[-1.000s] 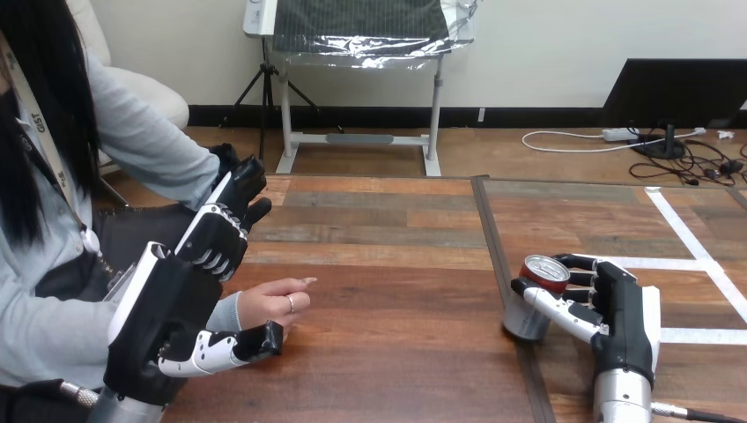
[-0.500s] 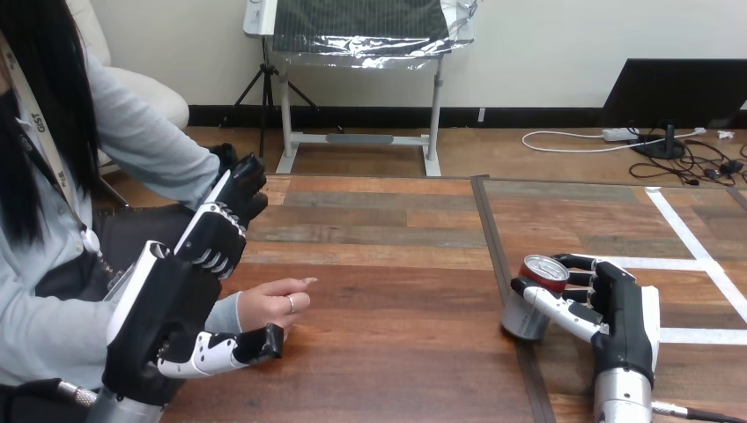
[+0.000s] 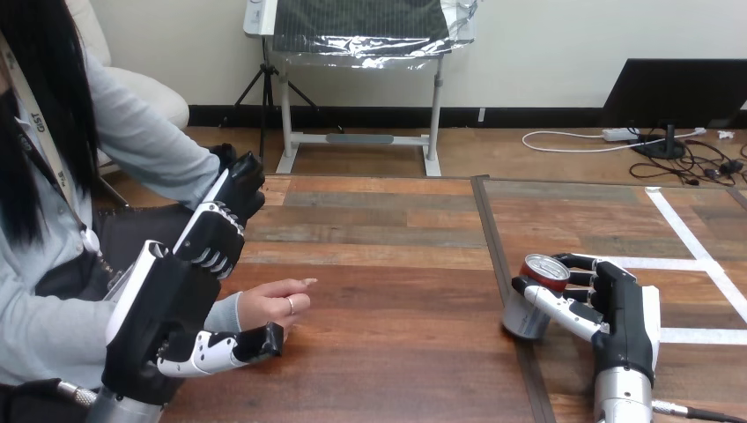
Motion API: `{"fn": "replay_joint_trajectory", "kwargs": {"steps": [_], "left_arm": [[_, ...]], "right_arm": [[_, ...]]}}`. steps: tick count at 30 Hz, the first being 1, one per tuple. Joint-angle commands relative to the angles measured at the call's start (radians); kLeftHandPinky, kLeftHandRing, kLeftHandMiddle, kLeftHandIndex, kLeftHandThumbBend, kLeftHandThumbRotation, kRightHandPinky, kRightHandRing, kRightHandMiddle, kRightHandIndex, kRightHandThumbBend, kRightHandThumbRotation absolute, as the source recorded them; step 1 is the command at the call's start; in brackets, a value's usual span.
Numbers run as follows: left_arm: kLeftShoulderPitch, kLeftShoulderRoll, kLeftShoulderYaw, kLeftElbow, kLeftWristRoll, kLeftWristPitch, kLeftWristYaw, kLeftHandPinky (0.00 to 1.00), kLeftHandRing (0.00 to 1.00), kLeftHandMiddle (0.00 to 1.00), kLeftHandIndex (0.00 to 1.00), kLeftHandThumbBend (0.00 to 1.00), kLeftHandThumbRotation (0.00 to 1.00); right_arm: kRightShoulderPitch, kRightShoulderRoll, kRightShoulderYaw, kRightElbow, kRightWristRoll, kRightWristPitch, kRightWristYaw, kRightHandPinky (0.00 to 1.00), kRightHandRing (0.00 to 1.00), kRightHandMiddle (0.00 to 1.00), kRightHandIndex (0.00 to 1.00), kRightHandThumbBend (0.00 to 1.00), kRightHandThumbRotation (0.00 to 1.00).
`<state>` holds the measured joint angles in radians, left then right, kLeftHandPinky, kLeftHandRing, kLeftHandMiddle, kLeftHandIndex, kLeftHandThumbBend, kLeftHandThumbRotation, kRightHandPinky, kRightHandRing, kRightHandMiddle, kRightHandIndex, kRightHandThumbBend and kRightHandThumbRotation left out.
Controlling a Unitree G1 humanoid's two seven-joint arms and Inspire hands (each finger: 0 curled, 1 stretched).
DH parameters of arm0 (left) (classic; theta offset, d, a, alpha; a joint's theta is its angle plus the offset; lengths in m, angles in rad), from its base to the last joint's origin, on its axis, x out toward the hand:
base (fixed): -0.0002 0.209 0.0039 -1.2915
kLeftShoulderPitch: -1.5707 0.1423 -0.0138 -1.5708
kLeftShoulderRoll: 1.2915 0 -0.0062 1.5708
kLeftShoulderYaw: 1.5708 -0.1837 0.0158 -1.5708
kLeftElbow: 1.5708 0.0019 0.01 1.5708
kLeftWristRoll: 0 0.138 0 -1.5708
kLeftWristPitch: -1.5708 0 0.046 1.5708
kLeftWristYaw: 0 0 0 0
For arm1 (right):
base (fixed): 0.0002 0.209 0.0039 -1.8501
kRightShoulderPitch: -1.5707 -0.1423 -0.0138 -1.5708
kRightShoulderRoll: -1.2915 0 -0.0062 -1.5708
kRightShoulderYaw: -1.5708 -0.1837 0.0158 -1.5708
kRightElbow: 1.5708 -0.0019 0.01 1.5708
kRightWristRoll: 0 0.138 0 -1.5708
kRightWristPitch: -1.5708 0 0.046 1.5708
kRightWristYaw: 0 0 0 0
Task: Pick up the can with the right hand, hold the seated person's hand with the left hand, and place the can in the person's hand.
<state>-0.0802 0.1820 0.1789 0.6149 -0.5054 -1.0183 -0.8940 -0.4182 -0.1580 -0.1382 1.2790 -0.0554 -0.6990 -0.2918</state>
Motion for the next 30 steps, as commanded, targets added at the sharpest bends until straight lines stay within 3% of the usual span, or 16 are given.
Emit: {"fn": "replay_joint_trajectory", "kwargs": {"steps": [1,13,22,30], "left_arm": [[-0.055,-0.001,0.009,-0.023,0.001,-0.018,0.015,1.0,1.0,1.0,0.97,1.0,0.47],[-0.058,0.003,0.004,-0.019,0.009,-0.007,0.025,0.99,1.0,1.0,0.97,1.0,0.47],[-0.067,0.019,0.017,0.008,0.118,-0.045,0.113,0.98,1.0,1.0,0.96,1.0,0.49],[-0.061,0.049,0.015,-0.004,0.222,-0.024,0.196,0.96,0.99,1.0,0.97,1.0,0.46]], "right_arm": [[-0.082,-0.01,-0.002,-0.035,-0.003,-0.001,0.003,0.37,0.45,0.52,0.54,0.73,0.0],[-0.096,-0.022,0.003,-0.042,-0.009,-0.006,0.006,0.37,0.45,0.52,0.54,0.73,0.0],[-0.109,-0.031,0.01,-0.058,-0.02,-0.019,0.001,0.37,0.45,0.52,0.54,0.74,0.0],[-0.124,-0.046,0.022,-0.069,-0.051,-0.025,-0.017,0.37,0.44,0.51,0.54,0.74,0.0]]}}
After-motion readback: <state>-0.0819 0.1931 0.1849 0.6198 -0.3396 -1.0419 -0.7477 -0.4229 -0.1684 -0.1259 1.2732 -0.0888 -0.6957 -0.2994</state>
